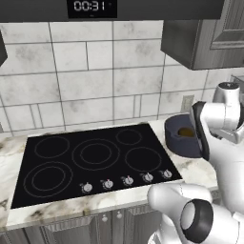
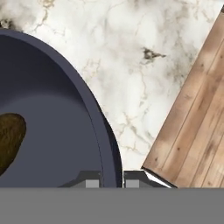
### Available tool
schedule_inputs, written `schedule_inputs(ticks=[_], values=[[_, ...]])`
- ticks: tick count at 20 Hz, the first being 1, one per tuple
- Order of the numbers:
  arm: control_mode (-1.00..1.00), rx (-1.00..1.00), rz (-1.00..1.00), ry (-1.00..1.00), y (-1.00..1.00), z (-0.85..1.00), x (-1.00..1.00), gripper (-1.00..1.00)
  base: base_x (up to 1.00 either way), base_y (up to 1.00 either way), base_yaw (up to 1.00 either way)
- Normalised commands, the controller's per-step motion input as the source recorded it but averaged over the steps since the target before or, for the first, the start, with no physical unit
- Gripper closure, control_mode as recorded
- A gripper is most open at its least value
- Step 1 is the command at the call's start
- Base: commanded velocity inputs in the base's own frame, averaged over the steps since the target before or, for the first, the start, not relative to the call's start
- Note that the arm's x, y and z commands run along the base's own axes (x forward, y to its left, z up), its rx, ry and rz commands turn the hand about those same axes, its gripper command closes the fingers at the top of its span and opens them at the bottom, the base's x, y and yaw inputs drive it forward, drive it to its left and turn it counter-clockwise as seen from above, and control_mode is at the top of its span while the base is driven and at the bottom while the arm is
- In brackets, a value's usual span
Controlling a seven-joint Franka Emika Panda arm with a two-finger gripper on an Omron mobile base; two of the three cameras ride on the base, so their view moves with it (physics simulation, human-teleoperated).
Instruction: Turn on the sink faucet. Then move the avocado from the counter to the sink. Turn off the sink. Move the vegetable from the sink to the pot next to the stove. Finally move the pot to the rear left burner.
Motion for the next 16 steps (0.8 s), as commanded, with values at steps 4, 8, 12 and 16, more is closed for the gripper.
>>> schedule_inputs(ticks=[4,8,12,16], values=[[-1.00,-0.03,0.00,0.00,1.00,0.29,0.01,1.00,0.00,0.00,0.00],[-1.00,-0.01,0.00,0.00,1.00,0.28,0.13,1.00,0.00,0.00,0.00],[-1.00,0.00,0.02,0.00,1.00,0.28,0.31,1.00,0.00,0.00,0.00],[-1.00,0.00,0.01,0.00,1.00,0.23,0.47,1.00,0.00,0.00,0.00]])
